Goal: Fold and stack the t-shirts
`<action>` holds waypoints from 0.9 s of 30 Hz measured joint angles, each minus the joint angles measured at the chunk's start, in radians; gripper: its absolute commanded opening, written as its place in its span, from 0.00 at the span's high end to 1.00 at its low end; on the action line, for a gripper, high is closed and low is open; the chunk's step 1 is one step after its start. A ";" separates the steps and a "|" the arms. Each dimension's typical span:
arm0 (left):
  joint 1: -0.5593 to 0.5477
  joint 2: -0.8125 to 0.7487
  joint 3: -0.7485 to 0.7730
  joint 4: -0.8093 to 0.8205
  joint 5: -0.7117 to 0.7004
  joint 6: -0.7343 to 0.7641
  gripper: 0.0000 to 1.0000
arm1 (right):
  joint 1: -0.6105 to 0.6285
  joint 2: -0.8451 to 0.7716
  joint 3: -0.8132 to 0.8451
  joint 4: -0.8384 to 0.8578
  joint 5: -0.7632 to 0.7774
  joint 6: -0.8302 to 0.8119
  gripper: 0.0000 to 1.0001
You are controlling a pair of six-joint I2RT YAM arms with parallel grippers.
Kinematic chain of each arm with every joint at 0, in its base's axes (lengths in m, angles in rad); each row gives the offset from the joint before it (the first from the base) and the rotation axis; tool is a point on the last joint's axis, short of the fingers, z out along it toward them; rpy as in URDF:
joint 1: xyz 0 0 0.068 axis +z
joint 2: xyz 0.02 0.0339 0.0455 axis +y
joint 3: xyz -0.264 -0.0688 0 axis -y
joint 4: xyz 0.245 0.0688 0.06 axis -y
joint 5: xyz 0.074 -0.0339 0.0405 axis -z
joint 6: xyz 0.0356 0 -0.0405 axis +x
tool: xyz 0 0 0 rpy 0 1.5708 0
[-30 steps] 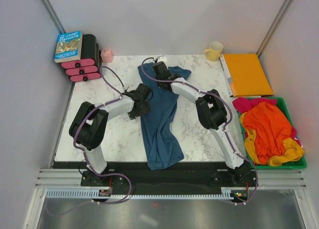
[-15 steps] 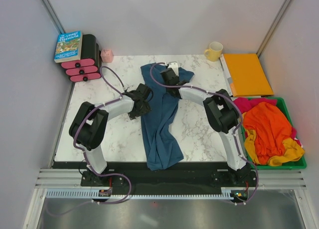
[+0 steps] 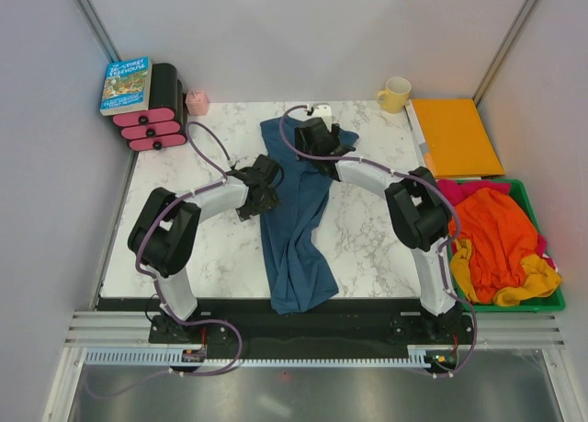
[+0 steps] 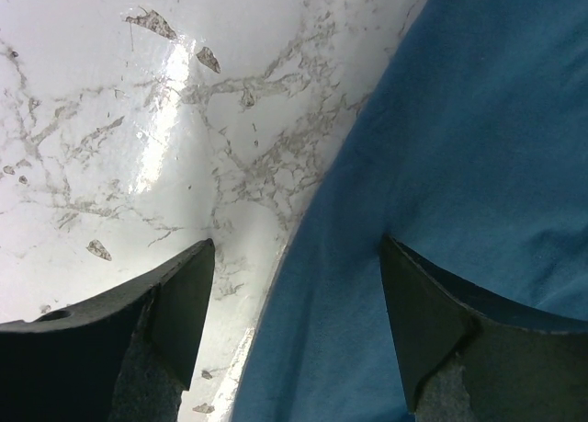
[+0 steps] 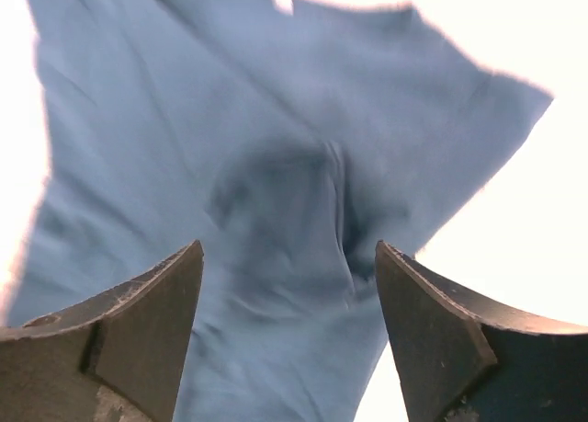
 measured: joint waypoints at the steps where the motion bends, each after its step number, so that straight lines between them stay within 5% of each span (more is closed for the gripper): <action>1: -0.001 0.000 0.000 0.000 -0.001 0.000 0.20 | 0.000 -0.007 0.026 0.001 -0.001 -0.008 0.19; 7: -0.002 0.001 0.000 0.000 -0.002 0.000 0.21 | -0.001 -0.006 0.216 -0.001 -0.021 -0.052 0.41; 11: -0.002 0.005 0.005 -0.002 -0.002 0.000 0.21 | -0.009 0.058 0.330 -0.013 -0.056 -0.066 0.81; 14: -0.002 0.011 0.012 -0.003 -0.004 0.000 0.21 | -0.018 0.129 0.378 -0.033 -0.084 -0.061 0.92; 15: -0.002 0.013 0.014 -0.003 -0.006 0.000 0.21 | -0.019 0.147 0.378 -0.048 -0.093 -0.058 0.91; 19: -0.002 0.020 0.024 -0.004 -0.011 0.000 0.21 | -0.026 0.199 0.375 -0.106 -0.113 -0.048 0.53; 22: -0.002 0.026 0.029 -0.004 -0.011 0.000 0.22 | -0.027 0.203 0.363 -0.132 -0.120 -0.062 0.43; 27: -0.002 0.032 0.037 -0.004 -0.013 0.000 0.21 | -0.026 0.203 0.362 -0.131 -0.121 -0.075 0.41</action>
